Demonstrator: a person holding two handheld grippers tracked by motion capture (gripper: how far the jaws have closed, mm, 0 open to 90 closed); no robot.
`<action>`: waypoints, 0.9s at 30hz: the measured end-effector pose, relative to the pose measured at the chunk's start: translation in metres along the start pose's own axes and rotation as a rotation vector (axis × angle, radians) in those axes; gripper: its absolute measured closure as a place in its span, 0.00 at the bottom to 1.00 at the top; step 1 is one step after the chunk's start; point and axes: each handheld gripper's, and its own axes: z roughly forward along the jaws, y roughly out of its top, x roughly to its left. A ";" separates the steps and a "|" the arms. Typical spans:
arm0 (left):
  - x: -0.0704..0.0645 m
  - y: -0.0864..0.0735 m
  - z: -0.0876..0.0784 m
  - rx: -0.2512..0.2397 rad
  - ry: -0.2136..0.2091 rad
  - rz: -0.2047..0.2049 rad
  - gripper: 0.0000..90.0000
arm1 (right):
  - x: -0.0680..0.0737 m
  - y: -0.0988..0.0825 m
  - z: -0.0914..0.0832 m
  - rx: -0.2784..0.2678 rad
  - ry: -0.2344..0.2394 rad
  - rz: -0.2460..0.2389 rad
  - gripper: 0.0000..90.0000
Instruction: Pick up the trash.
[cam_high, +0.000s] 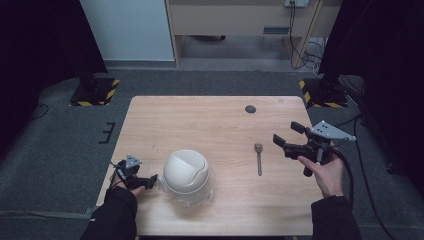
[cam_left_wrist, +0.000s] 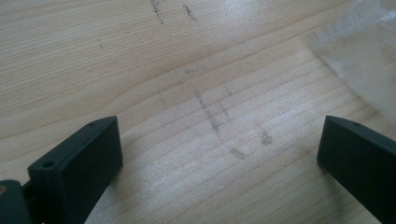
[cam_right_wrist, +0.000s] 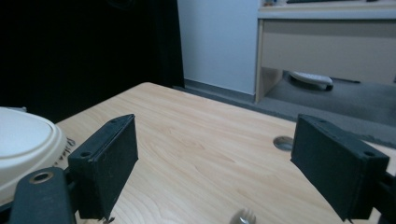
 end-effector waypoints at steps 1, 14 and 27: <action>0.000 0.000 0.000 0.000 0.000 0.000 0.00 | 0.003 0.003 0.002 -0.002 0.006 -0.005 0.17; -0.001 0.000 0.000 -0.001 0.003 -0.004 0.00 | 0.033 0.048 0.024 -0.040 0.101 -0.100 0.18; -0.001 0.000 0.000 -0.001 0.003 -0.005 0.00 | 0.066 0.054 0.049 -0.033 0.256 -0.132 0.18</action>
